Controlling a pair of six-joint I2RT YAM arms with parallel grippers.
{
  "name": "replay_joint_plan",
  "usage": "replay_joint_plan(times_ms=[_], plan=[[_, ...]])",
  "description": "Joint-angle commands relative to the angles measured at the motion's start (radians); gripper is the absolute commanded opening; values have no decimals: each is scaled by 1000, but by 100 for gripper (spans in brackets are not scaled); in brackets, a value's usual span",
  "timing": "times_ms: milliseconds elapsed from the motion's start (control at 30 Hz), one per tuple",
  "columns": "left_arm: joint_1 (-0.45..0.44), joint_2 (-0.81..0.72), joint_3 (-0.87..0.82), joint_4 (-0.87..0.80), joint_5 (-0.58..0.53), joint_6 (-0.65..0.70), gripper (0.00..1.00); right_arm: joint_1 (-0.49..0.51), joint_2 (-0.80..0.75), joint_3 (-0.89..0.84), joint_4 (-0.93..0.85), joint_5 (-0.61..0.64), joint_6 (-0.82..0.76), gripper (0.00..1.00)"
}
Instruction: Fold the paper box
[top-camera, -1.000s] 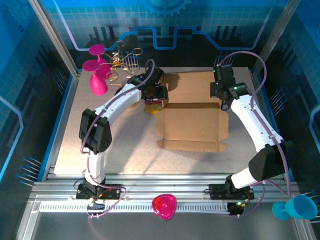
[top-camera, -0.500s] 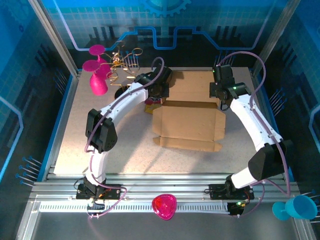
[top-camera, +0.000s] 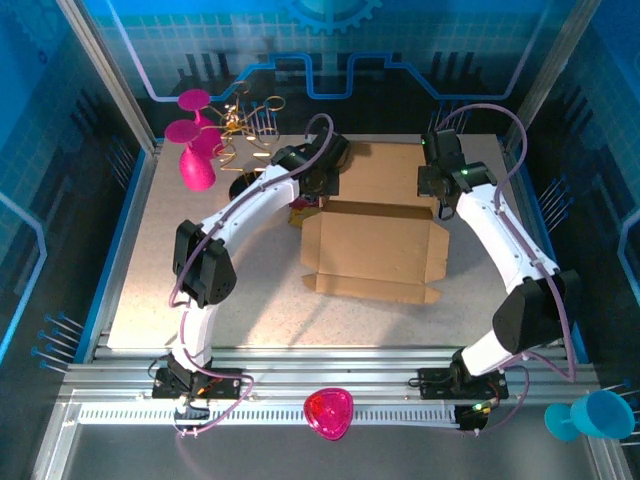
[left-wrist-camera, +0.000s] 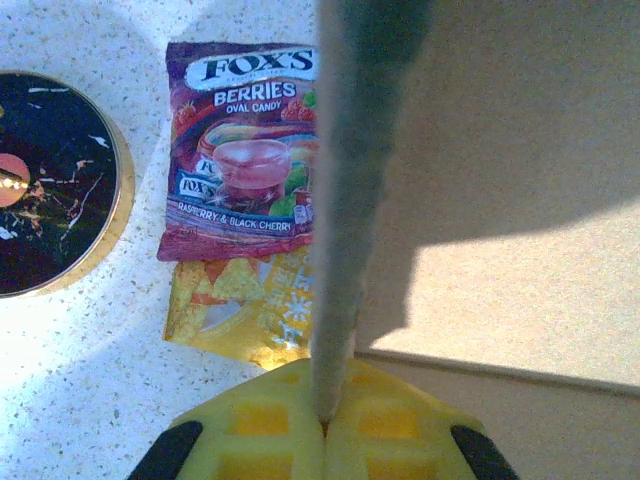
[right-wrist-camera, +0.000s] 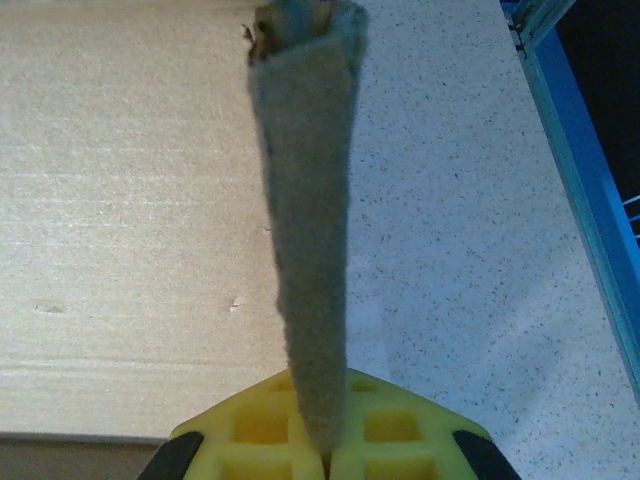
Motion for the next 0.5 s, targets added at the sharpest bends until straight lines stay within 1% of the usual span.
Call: replay_joint_plan(times_ms=[0, 133, 367, 400, 467], plan=[[-3, -19, 58, -49, -66, -11, 0, -24, 50, 72, -107, 75, 38, 0], [-4, -21, 59, -56, -62, -31, 0, -24, 100, 131, -194, 143, 80, 0], [-6, -20, 68, -44, -46, -30, 0, -24, 86, 120, -158, 103, 72, 0], [-6, -18, 75, -46, -39, -30, 6, -26, 83, 118, -154, 99, 70, 0], [-7, -10, 102, -64, -21, -37, 29, -36, 73, 108, -143, 85, 69, 0]])
